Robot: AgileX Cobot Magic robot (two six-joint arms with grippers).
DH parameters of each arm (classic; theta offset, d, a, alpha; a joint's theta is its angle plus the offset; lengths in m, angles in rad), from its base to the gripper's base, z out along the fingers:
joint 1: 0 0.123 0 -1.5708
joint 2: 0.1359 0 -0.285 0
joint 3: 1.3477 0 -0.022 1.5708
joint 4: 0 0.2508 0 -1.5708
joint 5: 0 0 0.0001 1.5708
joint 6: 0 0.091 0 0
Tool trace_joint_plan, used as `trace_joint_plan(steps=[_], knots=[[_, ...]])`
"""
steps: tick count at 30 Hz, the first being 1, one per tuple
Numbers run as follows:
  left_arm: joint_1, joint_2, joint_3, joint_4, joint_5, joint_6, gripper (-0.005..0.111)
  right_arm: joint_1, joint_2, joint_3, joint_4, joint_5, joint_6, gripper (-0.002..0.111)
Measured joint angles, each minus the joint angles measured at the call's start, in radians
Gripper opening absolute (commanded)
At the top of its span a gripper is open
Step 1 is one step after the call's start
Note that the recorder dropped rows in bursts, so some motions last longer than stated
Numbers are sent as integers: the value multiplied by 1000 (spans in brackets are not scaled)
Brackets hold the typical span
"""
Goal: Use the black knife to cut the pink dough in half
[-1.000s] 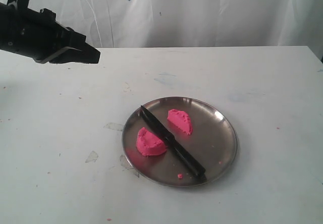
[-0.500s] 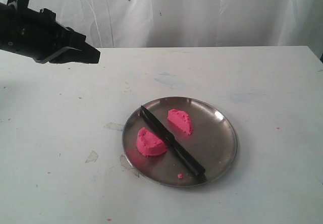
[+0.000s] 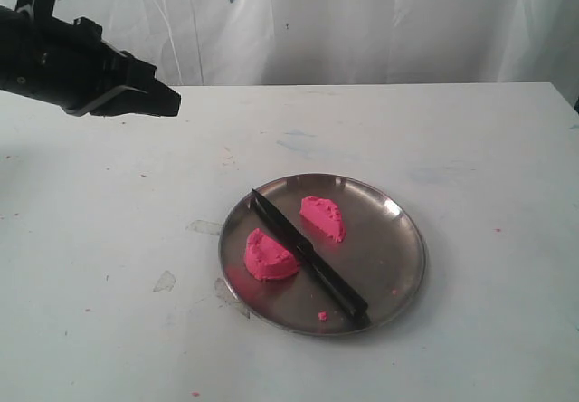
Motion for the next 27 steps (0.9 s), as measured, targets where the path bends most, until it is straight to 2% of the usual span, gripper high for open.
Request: trace_joint_plan(steps=[2,7,9,12,14,19,21,24,27], knots=[[0,26,0,26,-8,0,0,0,0,0,0,0,0,0],[-26,-21,5,232,-61,0,0,0,0,0,0,0,0,0],[-69,-110,65,270,-160,-20,0,0,0,0,0,0,0,0],[-152,-277,232,323,-455,-131,0,0,0,0,0,0,2,0],[-182,-396,357,414,-572,-248,0,0,0,0,0,0,2,0],[-189,-696,611,671,-567,-514,0,0,0,0,0,0,2,0],[-189,-824,722,698,-561,-534,0,0,0,0,0,0,2,0],[-132,-1049,890,713,-550,-588,0,0,0,0,-5,0,4,0],[-94,-1166,975,721,-540,-635,0,0,0,0,-5,0,4,0]])
